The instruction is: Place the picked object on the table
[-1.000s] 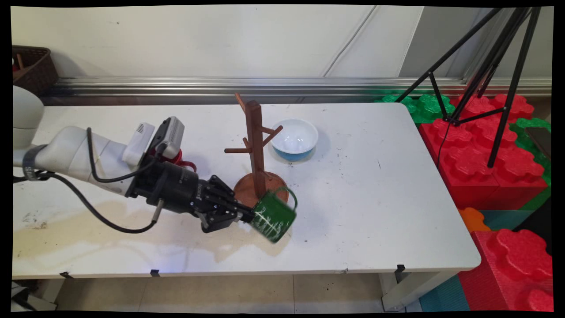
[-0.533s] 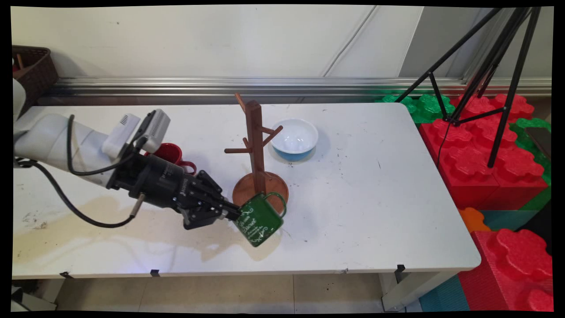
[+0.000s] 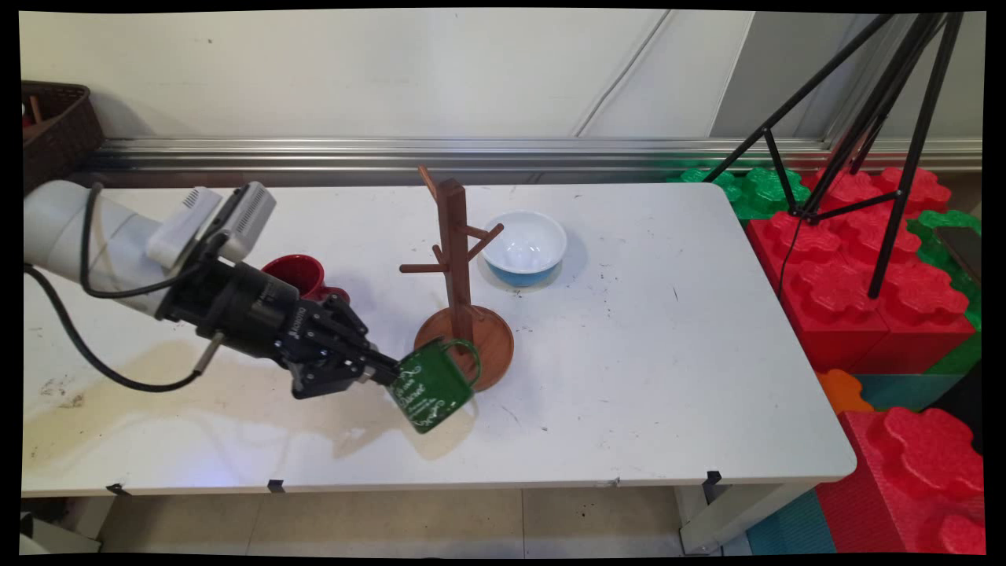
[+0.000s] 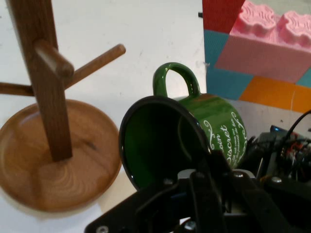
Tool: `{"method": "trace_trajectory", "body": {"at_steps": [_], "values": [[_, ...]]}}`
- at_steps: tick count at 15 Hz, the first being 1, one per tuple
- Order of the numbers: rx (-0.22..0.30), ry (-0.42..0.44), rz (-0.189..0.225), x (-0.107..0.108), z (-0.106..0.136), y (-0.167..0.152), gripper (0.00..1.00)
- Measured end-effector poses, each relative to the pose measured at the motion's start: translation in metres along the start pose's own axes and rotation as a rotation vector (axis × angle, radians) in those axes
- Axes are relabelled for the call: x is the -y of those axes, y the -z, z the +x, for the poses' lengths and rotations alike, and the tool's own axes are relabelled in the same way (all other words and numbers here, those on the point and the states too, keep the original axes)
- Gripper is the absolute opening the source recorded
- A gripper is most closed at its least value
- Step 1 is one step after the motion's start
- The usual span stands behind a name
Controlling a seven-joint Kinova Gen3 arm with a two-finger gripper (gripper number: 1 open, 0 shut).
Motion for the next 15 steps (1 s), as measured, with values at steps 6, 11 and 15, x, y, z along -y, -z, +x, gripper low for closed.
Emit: {"method": "trace_trajectory", "body": {"at_steps": [6,11,15], "values": [[0.053,-0.032,0.011,0.009,-0.007,0.025,0.00],[0.095,-0.064,0.036,0.018,-0.013,0.042,0.00],[0.136,-0.096,0.058,0.024,-0.020,0.053,0.00]]}}
